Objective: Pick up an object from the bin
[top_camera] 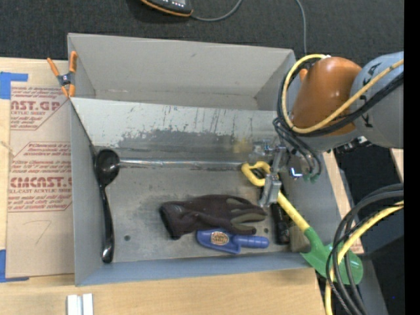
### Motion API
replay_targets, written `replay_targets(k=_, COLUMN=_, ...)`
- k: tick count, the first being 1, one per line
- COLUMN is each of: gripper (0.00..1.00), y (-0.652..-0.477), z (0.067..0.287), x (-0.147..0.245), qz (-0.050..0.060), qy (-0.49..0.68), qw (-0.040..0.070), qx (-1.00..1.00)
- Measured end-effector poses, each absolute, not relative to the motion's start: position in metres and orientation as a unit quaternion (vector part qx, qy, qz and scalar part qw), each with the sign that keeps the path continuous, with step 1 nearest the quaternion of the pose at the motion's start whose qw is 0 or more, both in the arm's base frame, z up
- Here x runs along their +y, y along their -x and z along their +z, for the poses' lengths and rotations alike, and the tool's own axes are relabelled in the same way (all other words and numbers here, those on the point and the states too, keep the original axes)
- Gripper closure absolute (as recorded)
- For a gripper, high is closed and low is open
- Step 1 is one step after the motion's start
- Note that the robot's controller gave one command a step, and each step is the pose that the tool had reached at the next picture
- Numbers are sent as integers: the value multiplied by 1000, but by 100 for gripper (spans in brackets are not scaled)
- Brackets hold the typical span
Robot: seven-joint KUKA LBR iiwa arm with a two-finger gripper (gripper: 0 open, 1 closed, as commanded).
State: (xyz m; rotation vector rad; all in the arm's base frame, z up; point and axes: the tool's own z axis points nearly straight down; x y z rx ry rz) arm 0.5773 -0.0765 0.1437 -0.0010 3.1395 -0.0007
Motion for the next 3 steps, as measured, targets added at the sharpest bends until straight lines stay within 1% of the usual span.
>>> replay_targets(k=1, gripper=0, y=-577, z=144, x=-77, qz=0, qy=0, qw=1, qx=1000)
replay_targets(k=2, gripper=0, y=-577, z=69, x=-54, qz=0, qy=-9, qw=1, qx=1000)
replay_targets(k=3, gripper=0, y=-577, z=76, x=-61, qz=0, qy=-15, qw=3, qx=1000)
